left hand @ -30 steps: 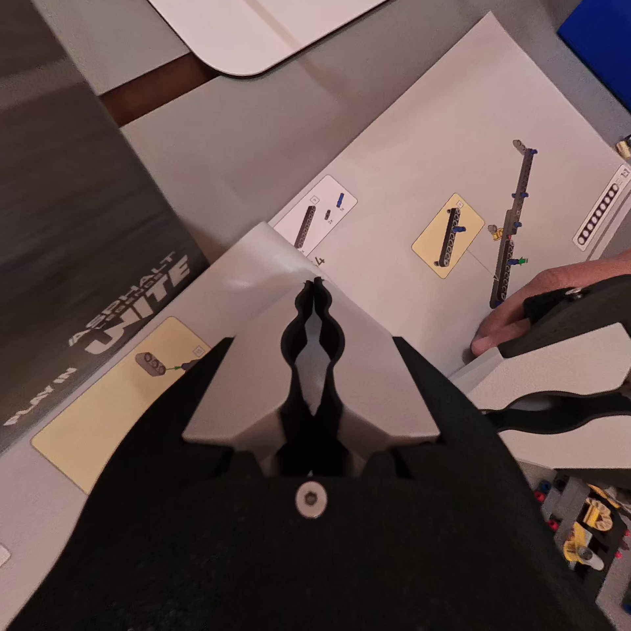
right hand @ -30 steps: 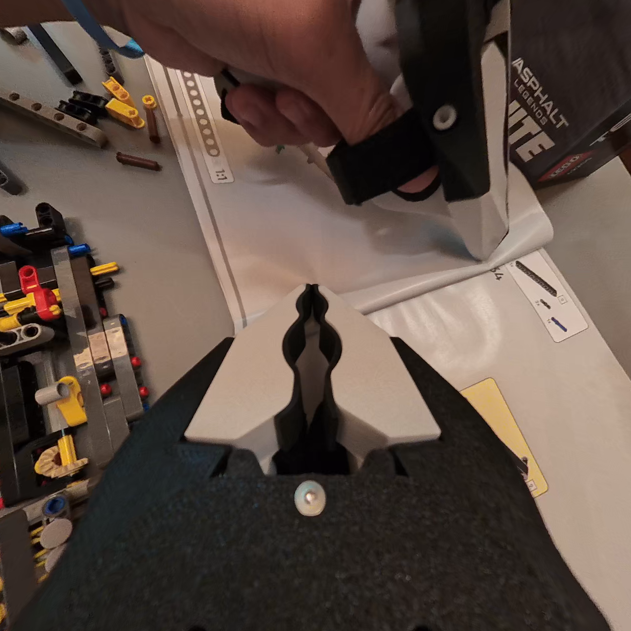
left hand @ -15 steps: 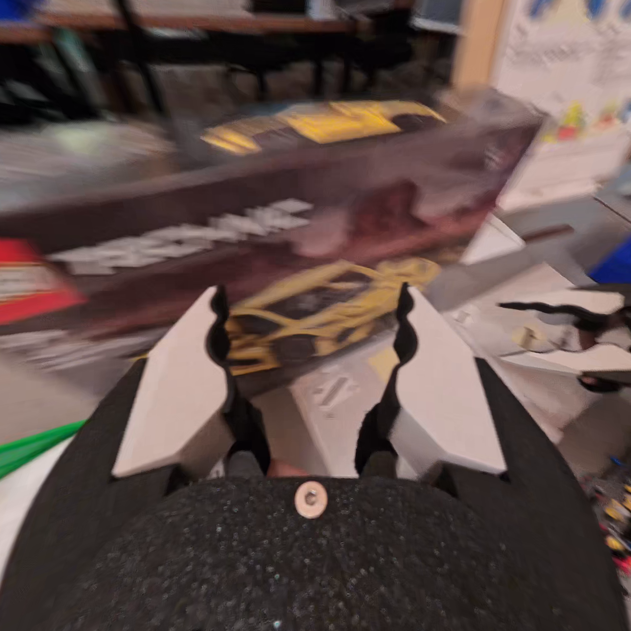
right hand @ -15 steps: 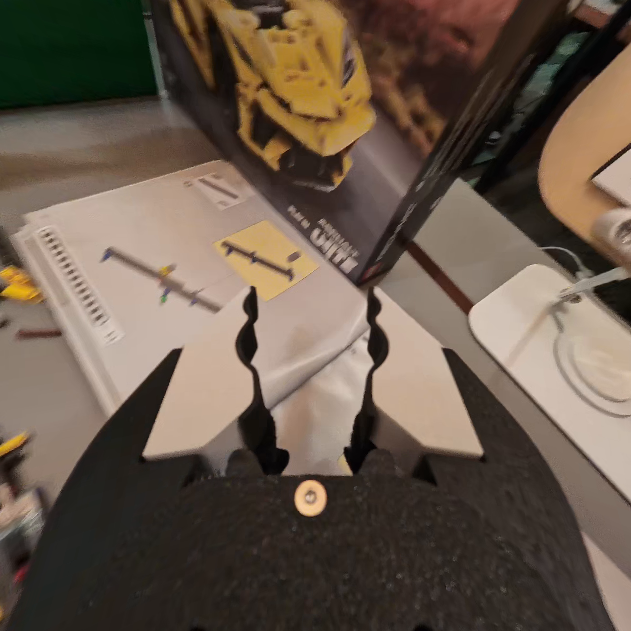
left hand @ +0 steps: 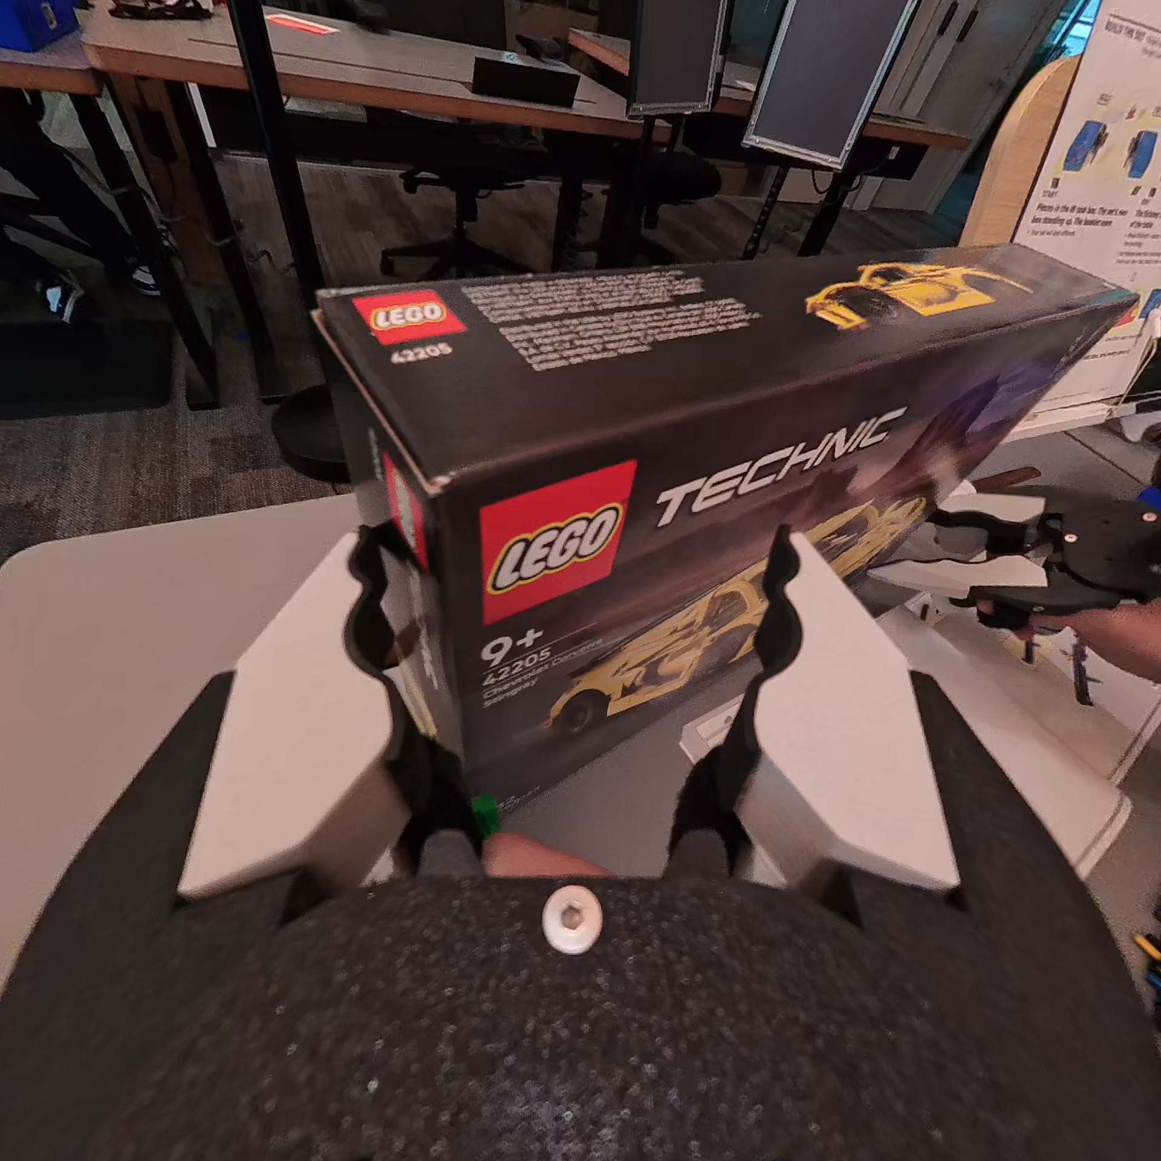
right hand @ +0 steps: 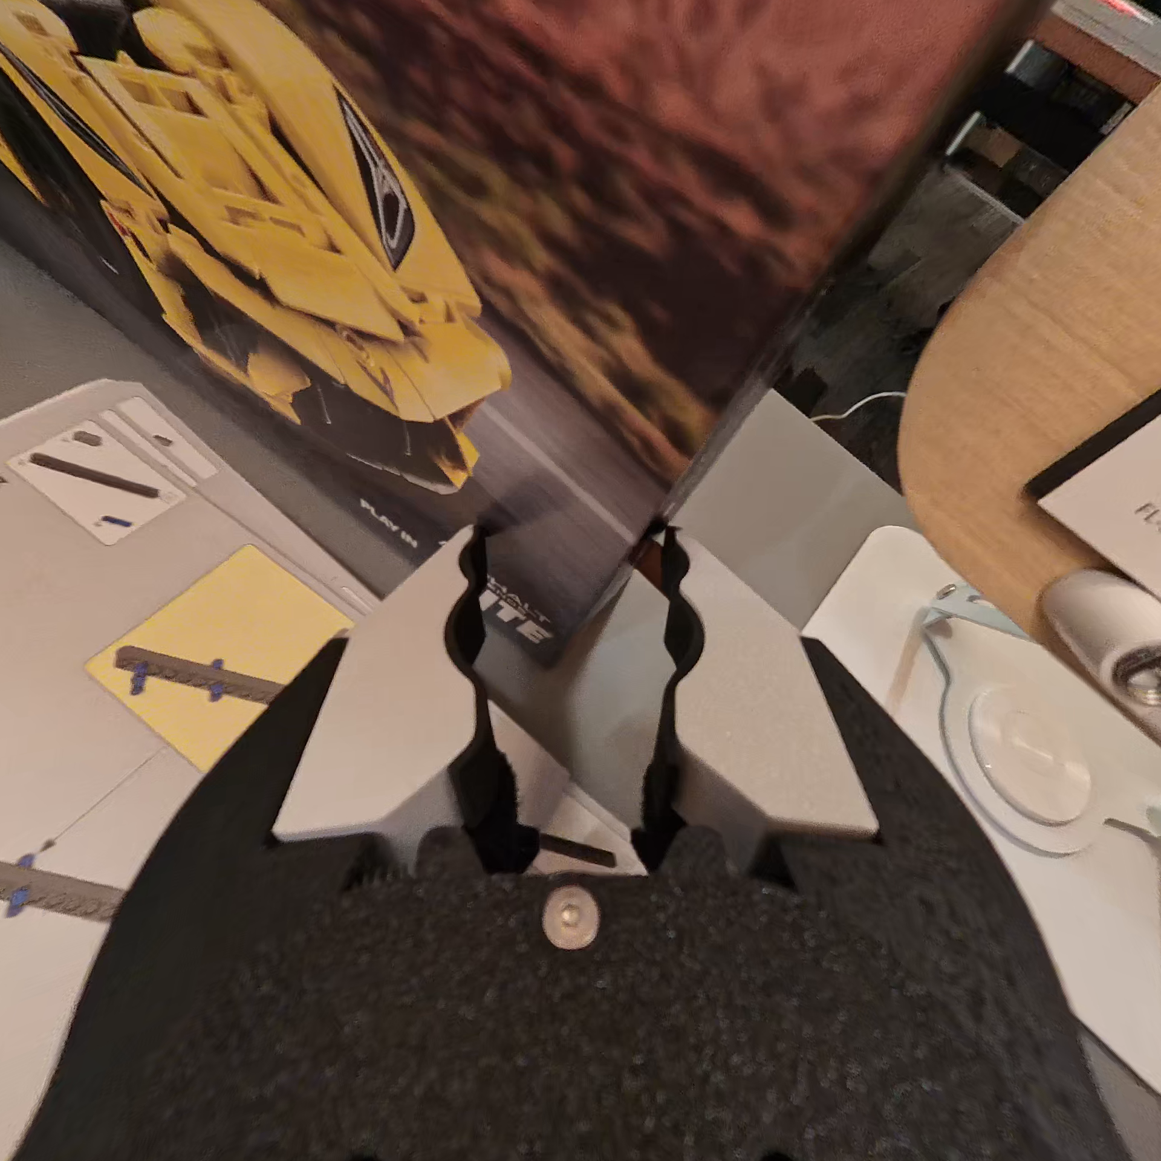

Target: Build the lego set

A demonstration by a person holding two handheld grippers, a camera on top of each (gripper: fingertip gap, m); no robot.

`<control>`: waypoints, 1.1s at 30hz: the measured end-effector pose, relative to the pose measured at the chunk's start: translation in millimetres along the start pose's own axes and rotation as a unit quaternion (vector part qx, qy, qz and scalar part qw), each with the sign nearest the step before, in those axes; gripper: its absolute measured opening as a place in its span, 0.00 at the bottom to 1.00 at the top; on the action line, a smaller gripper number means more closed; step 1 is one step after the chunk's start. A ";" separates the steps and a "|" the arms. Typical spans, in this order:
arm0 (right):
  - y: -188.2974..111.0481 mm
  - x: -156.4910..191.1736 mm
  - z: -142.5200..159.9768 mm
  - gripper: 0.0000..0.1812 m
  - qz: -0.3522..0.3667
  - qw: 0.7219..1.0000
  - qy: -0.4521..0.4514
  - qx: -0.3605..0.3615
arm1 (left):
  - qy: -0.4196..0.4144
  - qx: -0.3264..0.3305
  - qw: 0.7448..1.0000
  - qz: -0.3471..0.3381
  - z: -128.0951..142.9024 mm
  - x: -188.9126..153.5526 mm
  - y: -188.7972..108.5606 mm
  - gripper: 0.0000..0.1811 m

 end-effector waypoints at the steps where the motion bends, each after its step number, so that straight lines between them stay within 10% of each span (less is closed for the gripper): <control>1: 2.2 -2.9 0.2 0.30 0.002 1.000 -0.003 0.005 | 0.006 -0.002 1.000 -0.002 0.9 -1.6 -1.3 0.62; 17: -3.8 -15.3 -2.9 0.33 -0.022 0.999 0.020 -0.016 | 0.001 -0.011 0.999 -0.039 3.1 -8.1 -6.5 0.60; 29: -162.3 59.5 52.0 0.33 -0.110 0.985 0.110 -0.071 | 0.001 -0.023 0.998 -0.057 12.6 -3.4 -18.1 0.58; 33: -198.7 73.5 74.8 0.31 -0.081 0.978 0.180 -0.060 | -0.020 -0.085 0.991 -0.104 8.9 -46.2 -69.1 0.53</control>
Point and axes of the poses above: each gripper's, where its closed fingertips meet, y out along the fingers, z out of its underside, x = y × z across the jaws, the point moved 7 cm from there along -y, back along the fingers
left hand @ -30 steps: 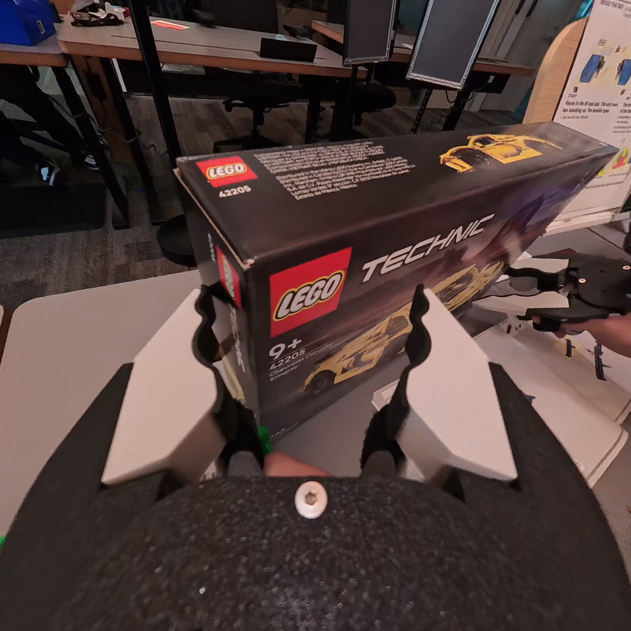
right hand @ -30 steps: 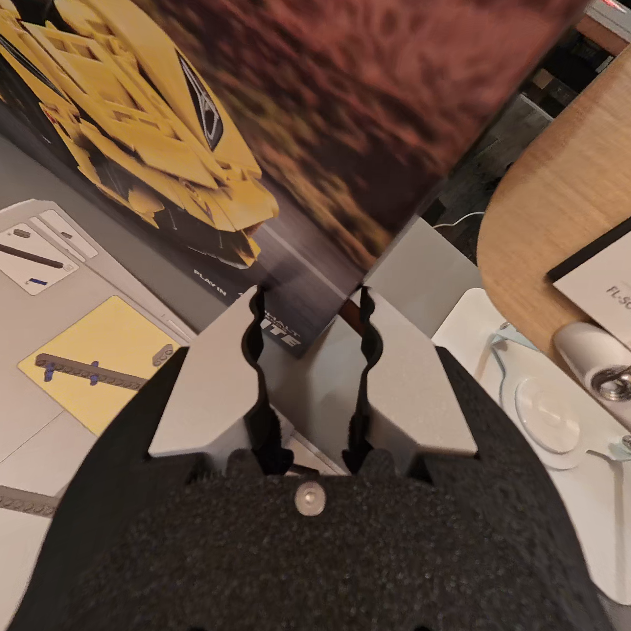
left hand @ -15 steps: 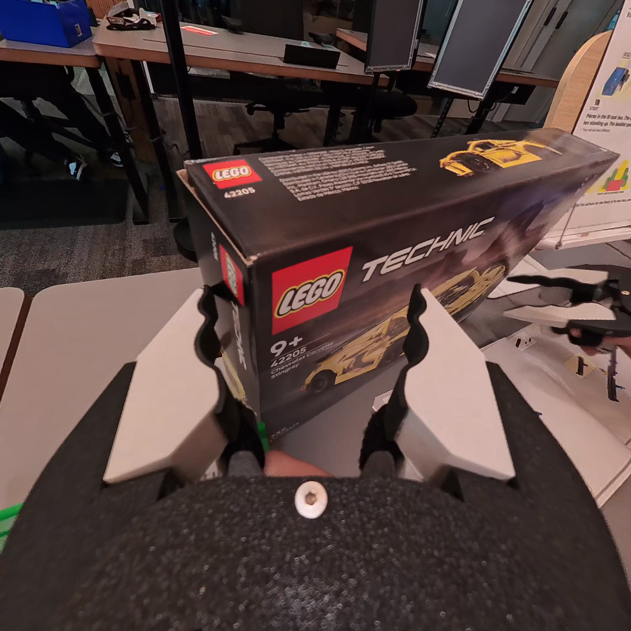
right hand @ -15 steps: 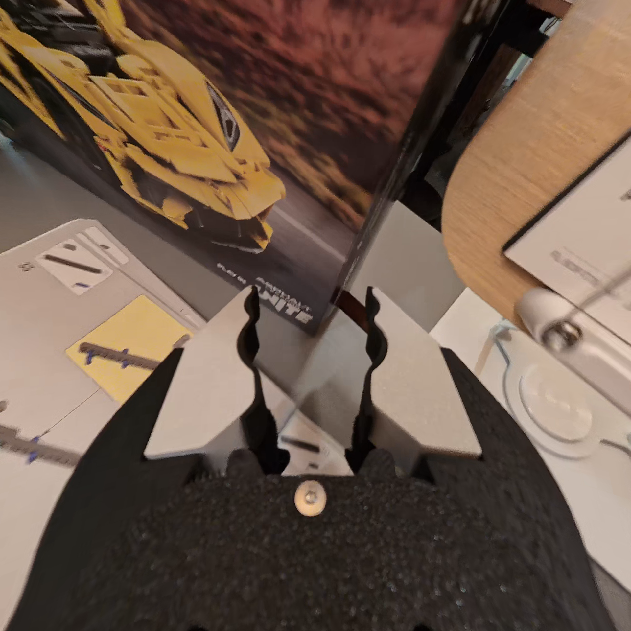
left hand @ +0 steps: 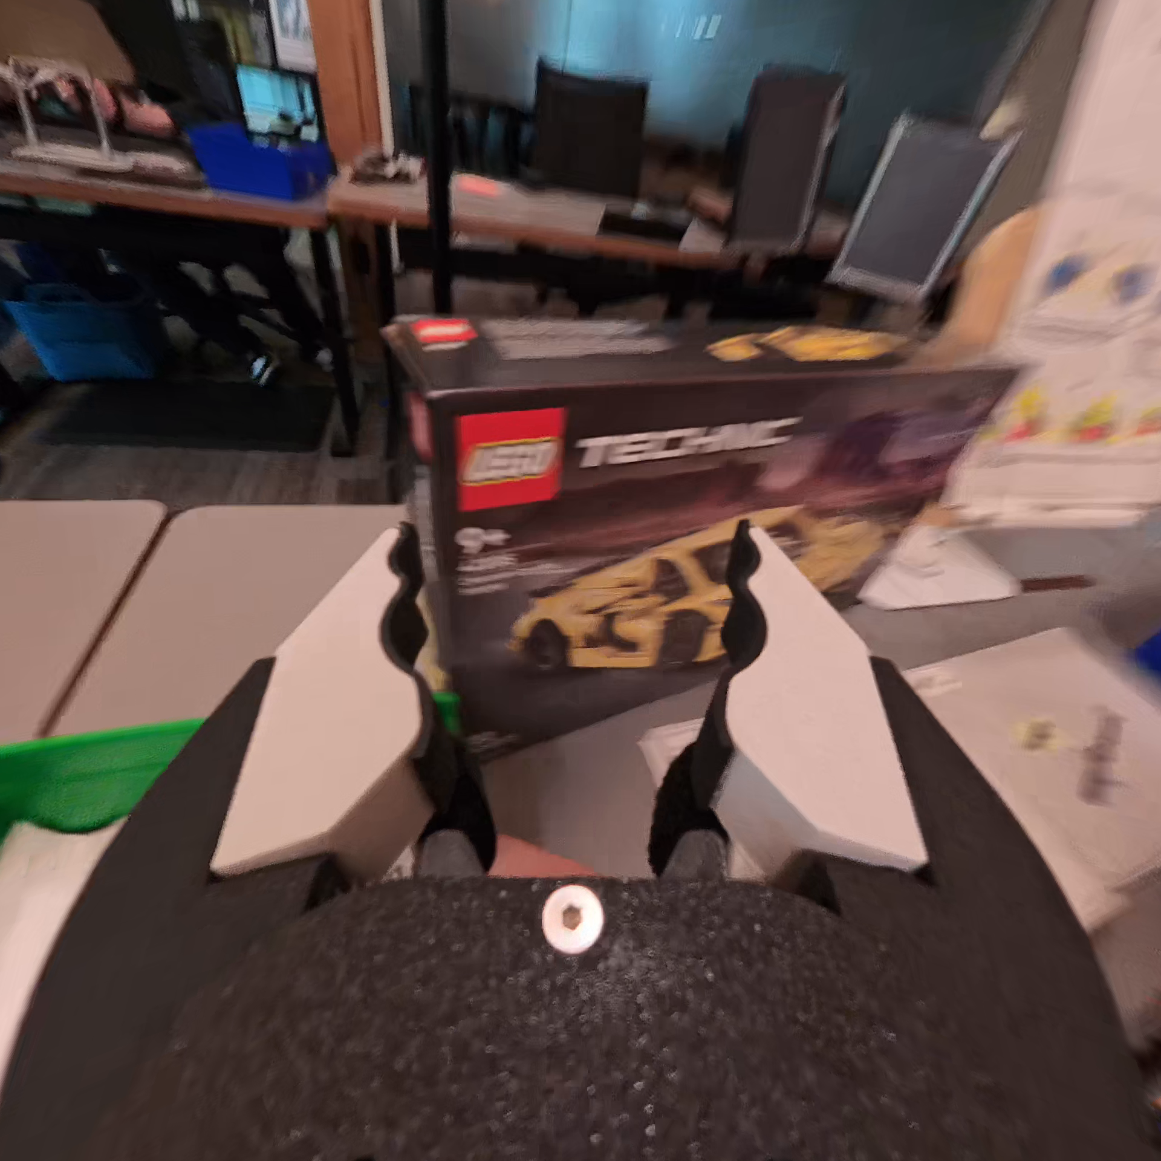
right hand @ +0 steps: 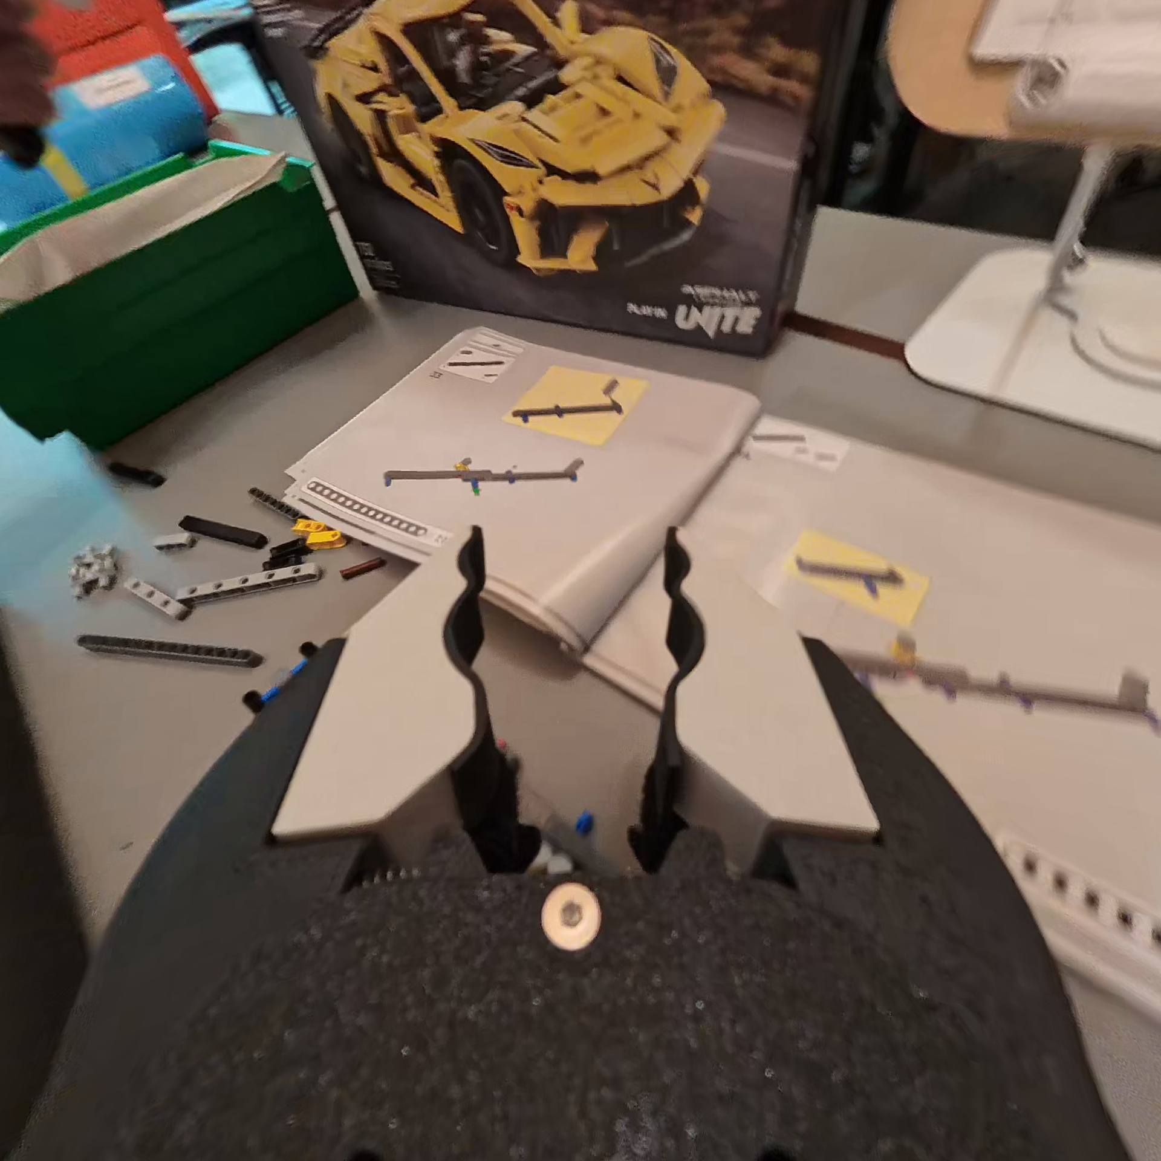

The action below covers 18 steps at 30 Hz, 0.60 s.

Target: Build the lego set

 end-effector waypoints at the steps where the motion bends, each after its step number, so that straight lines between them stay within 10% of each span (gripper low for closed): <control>1: -7.4 0.6 4.7 0.28 0.006 1.000 0.022 0.003 | -0.017 -0.031 0.999 0.024 -0.1 -24.0 -20.4 0.47; 7: -19.1 8.8 21.0 0.21 -0.002 0.996 0.081 -0.034 | 0.044 0.103 0.984 0.141 116.5 -136.4 -69.9 0.24; 14: -12.4 28.7 15.8 0.14 -0.004 0.998 0.007 -0.056 | 0.107 0.240 0.953 0.154 184.0 -135.8 -90.6 0.26; 18: -12.9 38.9 17.0 0.13 -0.018 0.998 -0.002 -0.061 | 0.190 0.355 0.887 0.226 211.6 -133.7 -107.9 0.28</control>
Point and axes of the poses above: each gripper's, where its closed fingertips meet, y out along the fingers, z out of its underside, x = y × z across the jaws, the point moved 7 cm from there along -y, back along the fingers
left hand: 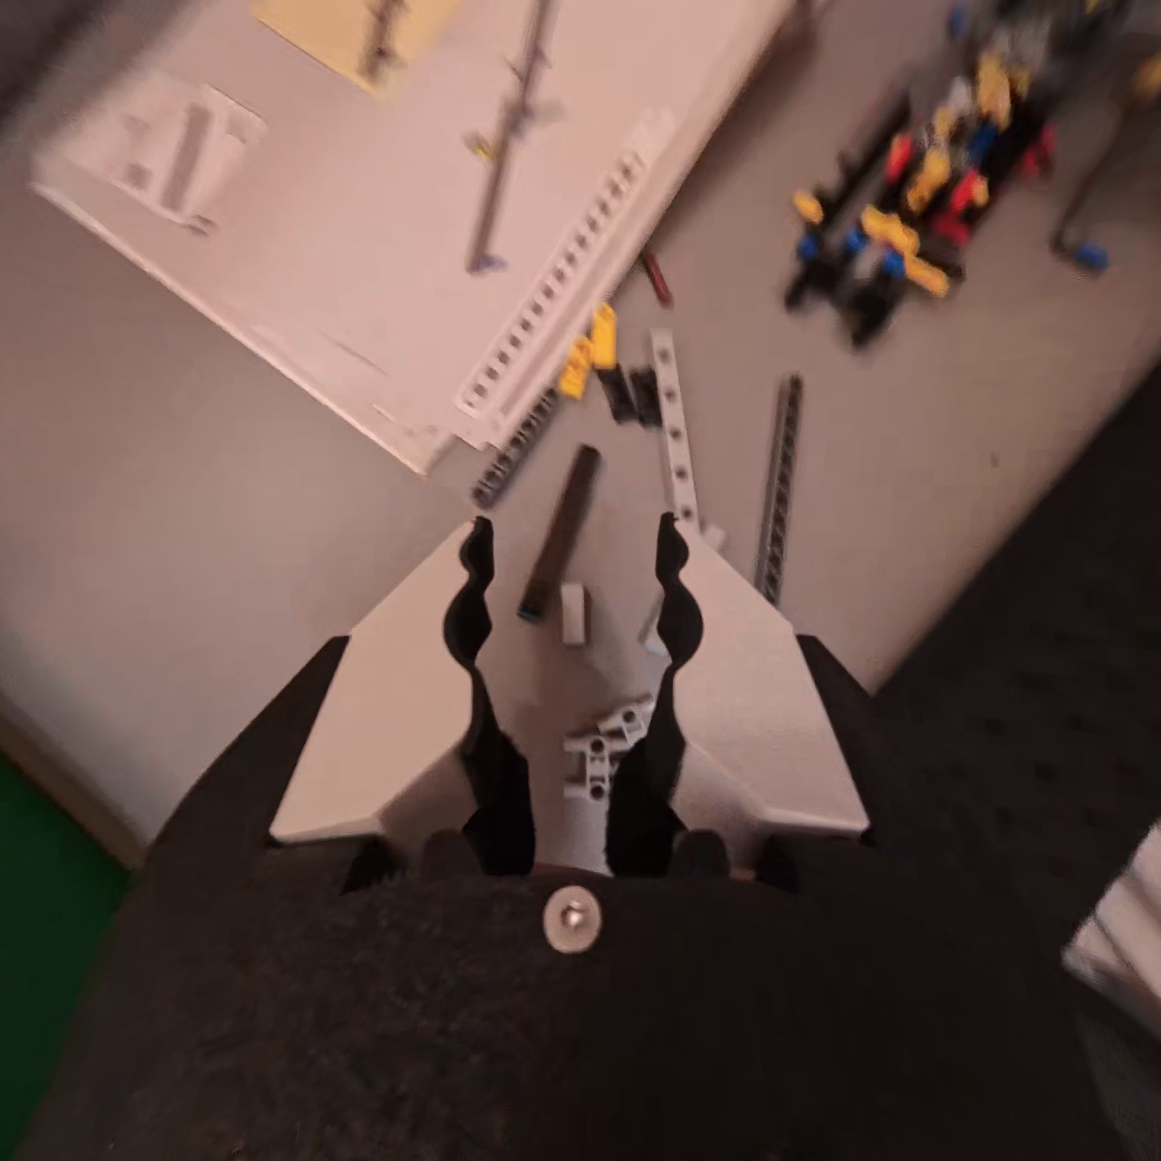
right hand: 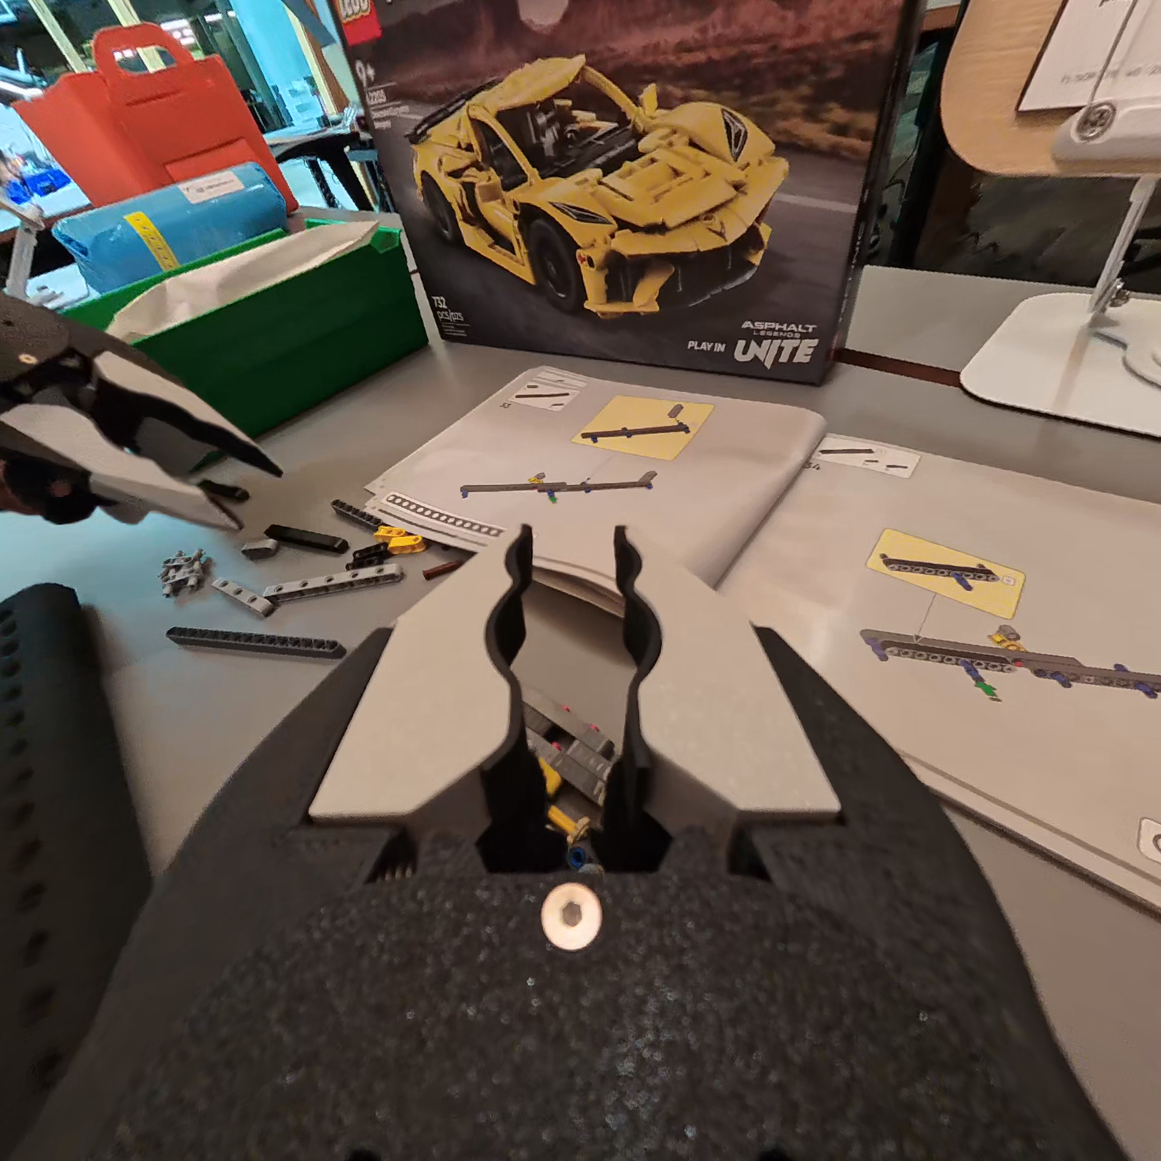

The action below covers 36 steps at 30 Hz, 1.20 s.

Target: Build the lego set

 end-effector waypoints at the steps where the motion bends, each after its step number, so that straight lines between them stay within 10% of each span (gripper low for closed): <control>1: -0.1 1.1 2.3 0.13 0.002 1.000 -0.006 0.006 | 0.020 0.025 0.999 0.029 5.2 -6.8 3.6 0.26; 7: -2.4 1.0 10.4 0.12 0.038 0.998 -0.052 0.027 | 0.084 0.086 0.983 0.141 9.1 -61.1 18.5 0.20; 15: -6.8 1.6 4.9 0.12 0.023 0.999 -0.040 0.008 | 0.117 0.097 0.987 0.051 7.0 -65.3 30.8 0.04; 21: -10.5 3.2 1.6 0.11 0.014 0.999 -0.039 -0.003 | 0.172 0.016 0.985 0.027 -45.7 -26.5 9.2 0.03; 27: -15.2 7.2 -2.5 0.11 0.002 0.999 -0.036 -0.019 | 0.222 0.044 0.963 0.145 -111.1 -1.5 68.8 0.03; 36: 8.1 -3.7 6.9 0.10 0.030 0.992 -0.080 0.096 | 0.260 0.153 0.942 0.147 -94.1 27.2 103.8 0.03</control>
Point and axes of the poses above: each gripper's, where its closed fingertips meet, y out along the fingers, z out of its underside, x = y × z across the jaws, the point moved 7 cm from there along -y, back along the fingers
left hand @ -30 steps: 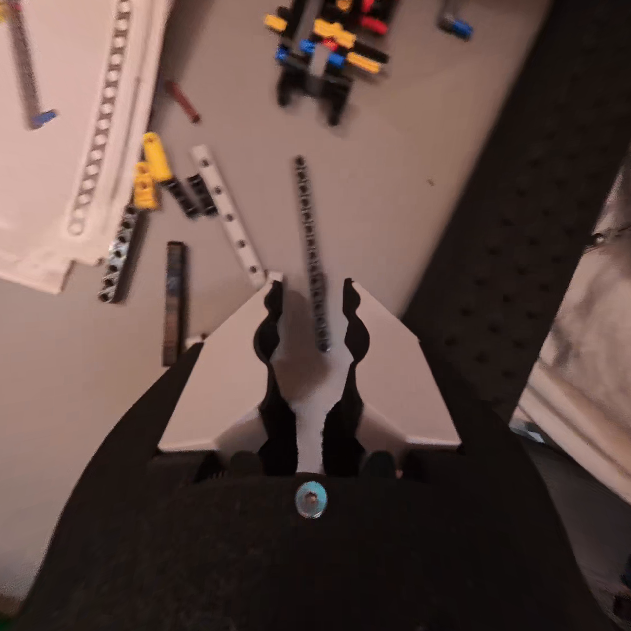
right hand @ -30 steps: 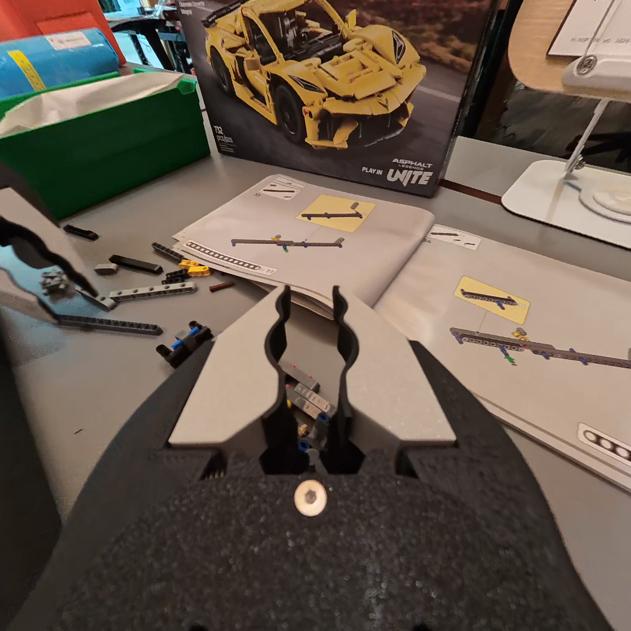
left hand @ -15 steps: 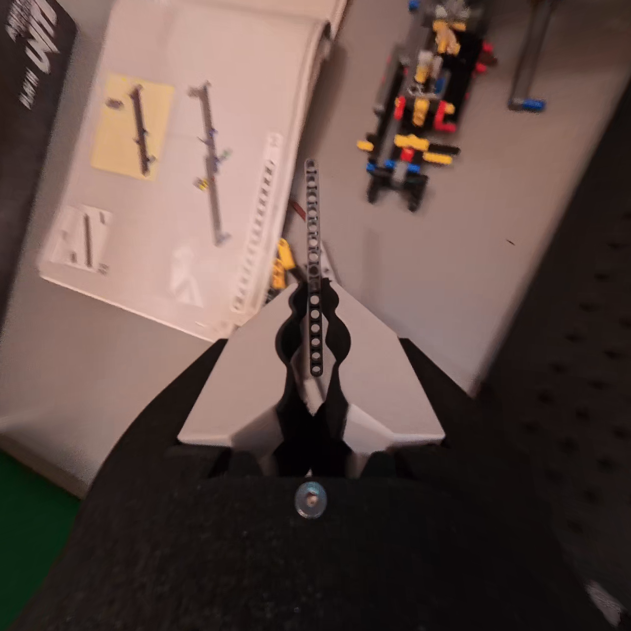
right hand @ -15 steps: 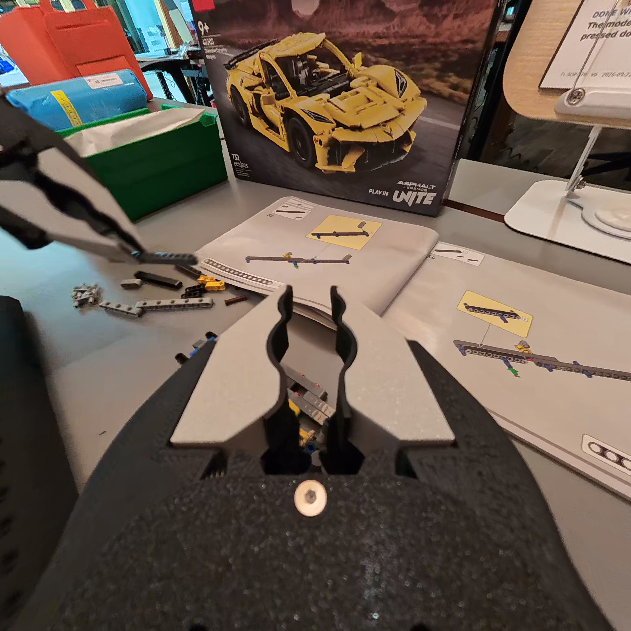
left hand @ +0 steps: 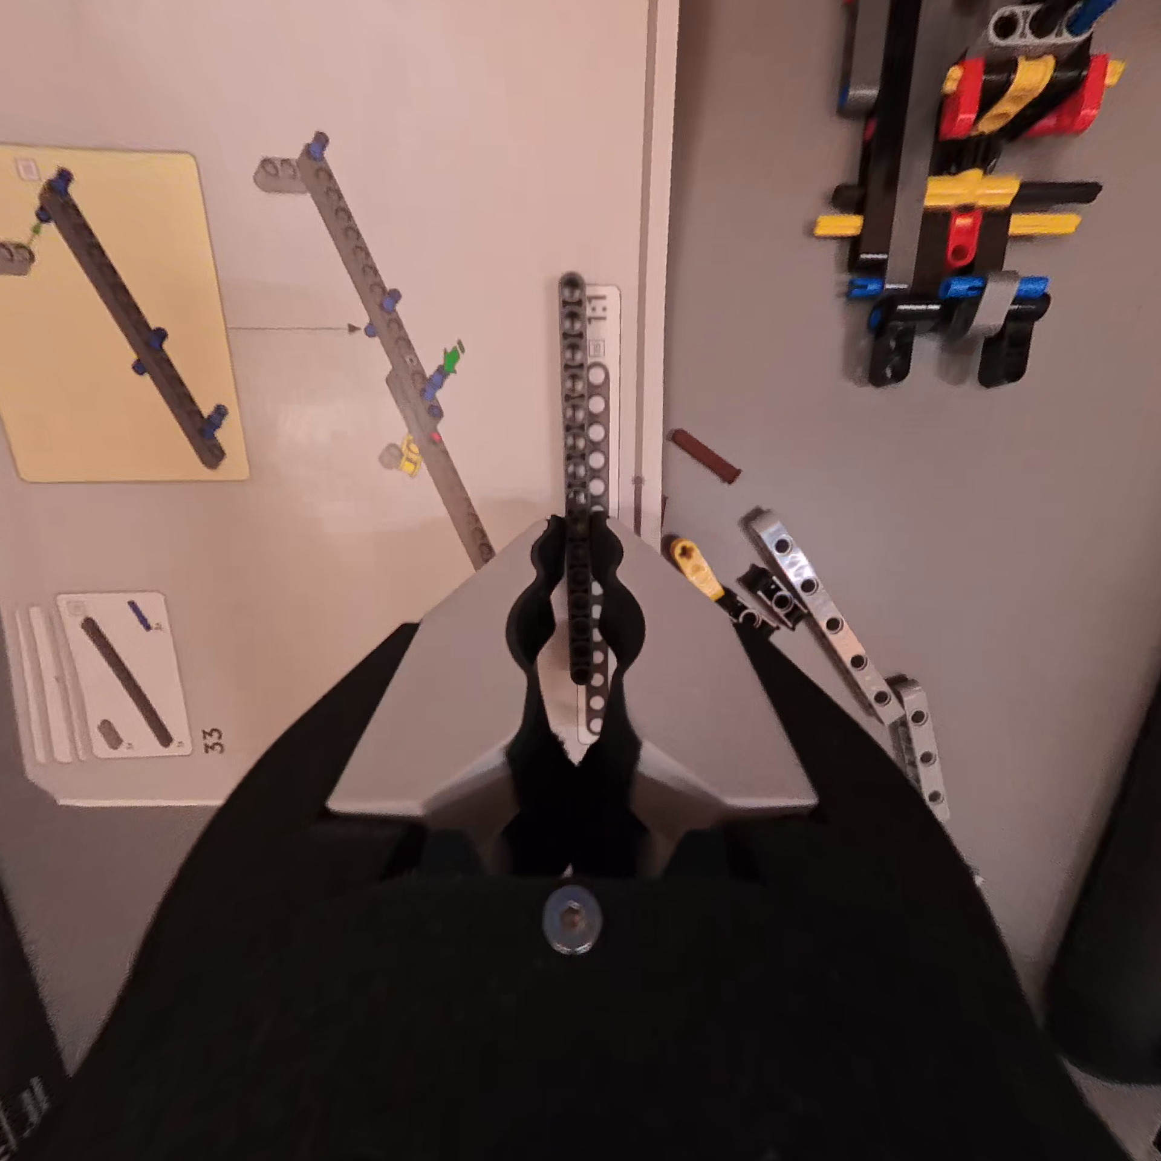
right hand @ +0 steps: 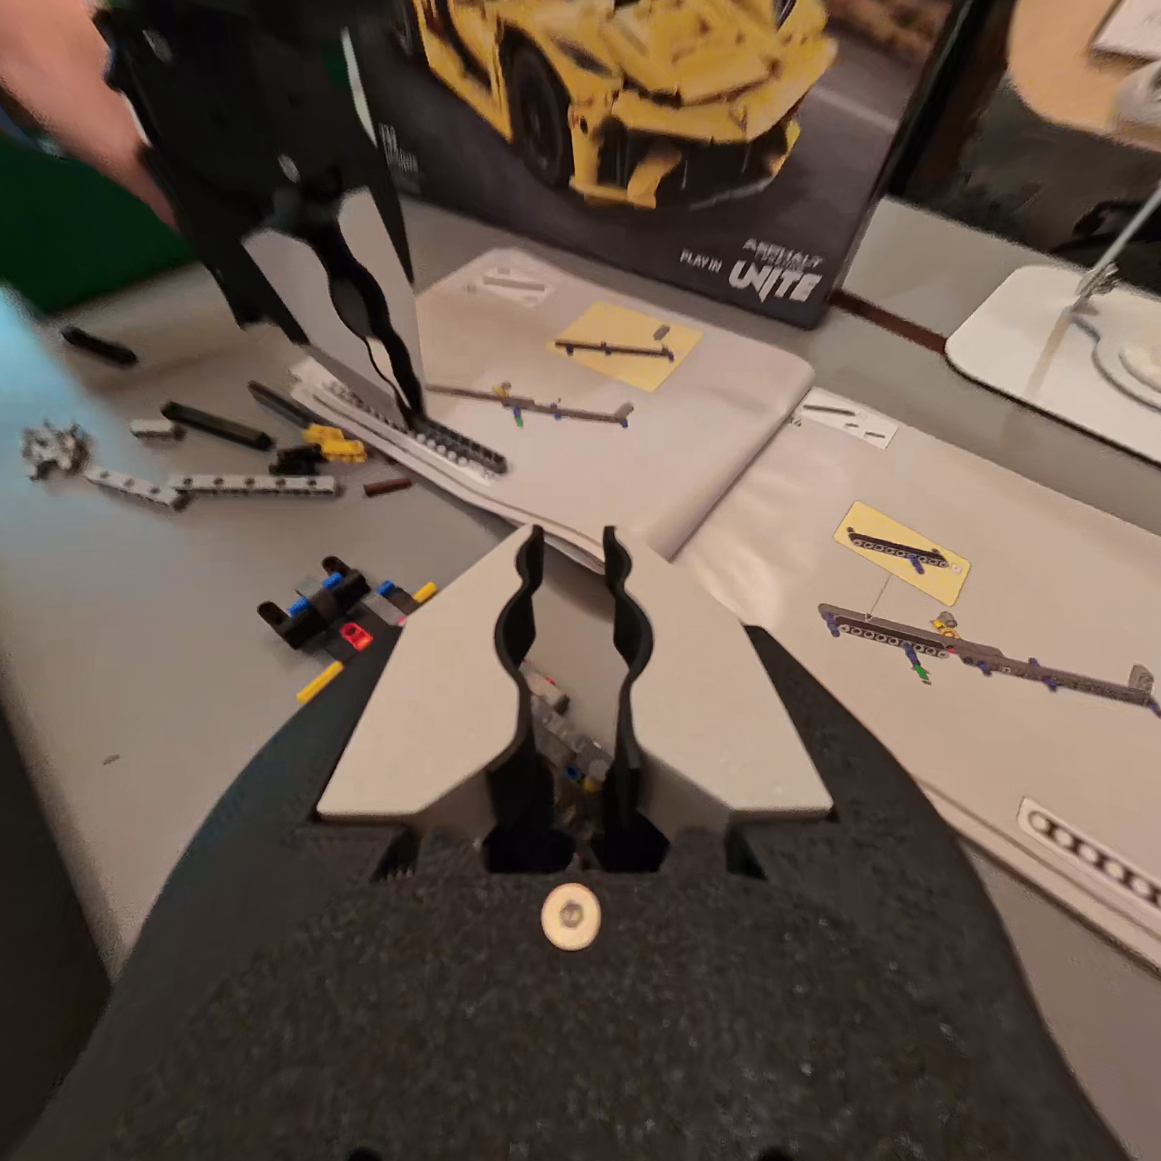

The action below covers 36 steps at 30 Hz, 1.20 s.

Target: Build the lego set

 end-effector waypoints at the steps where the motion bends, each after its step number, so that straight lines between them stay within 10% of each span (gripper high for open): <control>1: 7.9 -3.1 -1.4 0.10 -0.008 0.999 -0.015 0.040 | -0.002 -0.005 1.000 0.002 2.2 -0.5 -0.9 0.03; 7: 63.1 -22.8 6.3 0.02 -0.099 0.960 -0.120 0.232 | -0.002 -0.009 1.000 0.001 5.8 -1.4 -11.2 0.03; 36: 90.6 -12.5 11.6 0.00 -0.141 0.957 -0.104 0.232 | 0.022 0.031 0.998 0.040 21.1 11.4 -6.9 0.03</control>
Point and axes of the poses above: each gripper's, where its closed fingertips meet, y out along the fingers, z out of its underside, x = y × z across the jaws, the point moved 7 cm from there along -y, back along the fingers
